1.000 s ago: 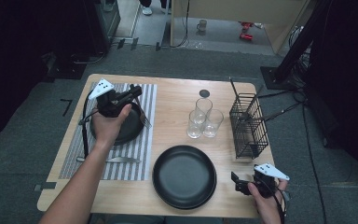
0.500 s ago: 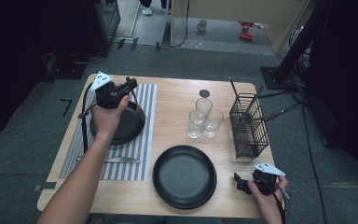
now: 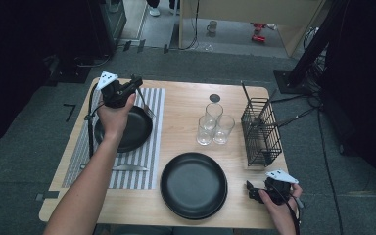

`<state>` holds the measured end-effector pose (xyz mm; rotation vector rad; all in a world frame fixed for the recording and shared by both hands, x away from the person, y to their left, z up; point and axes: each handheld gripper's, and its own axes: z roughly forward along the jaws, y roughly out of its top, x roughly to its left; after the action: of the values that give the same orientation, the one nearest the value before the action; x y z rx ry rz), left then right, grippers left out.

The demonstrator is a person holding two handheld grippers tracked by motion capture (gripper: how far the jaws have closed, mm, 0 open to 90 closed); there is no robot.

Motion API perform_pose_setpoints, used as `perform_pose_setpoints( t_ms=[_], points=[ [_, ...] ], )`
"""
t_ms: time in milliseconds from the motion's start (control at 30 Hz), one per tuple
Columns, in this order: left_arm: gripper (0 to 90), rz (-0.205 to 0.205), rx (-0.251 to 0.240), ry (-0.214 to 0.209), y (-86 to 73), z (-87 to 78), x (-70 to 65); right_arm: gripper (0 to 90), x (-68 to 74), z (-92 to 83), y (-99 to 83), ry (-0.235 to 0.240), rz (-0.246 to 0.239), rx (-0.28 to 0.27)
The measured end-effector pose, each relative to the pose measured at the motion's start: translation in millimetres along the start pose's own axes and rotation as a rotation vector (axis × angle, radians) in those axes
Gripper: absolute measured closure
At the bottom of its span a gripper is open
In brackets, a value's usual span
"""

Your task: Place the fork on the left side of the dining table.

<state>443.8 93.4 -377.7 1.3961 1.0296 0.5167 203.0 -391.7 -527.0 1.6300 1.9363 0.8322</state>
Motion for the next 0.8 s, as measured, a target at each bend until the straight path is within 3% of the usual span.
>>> perform_pose_setpoints(
  t_ms=[367,633,800],
  points=[
    [88.2,-0.011,-0.01,0.053,-2.9,17.9,12.4,0.0,0.0,0.0,-0.1,0.0,0.0,0.0],
    [88.2,-0.062,-0.022,0.077,-4.0,30.7,26.0,0.0,0.2,0.0,0.0,0.004,-0.003,0.0],
    [88.2,-0.069,-0.02,0.096,-2.6,40.6,31.7,0.0,0.3,-0.1,-0.1,0.004,-0.004,0.0]
  ],
)
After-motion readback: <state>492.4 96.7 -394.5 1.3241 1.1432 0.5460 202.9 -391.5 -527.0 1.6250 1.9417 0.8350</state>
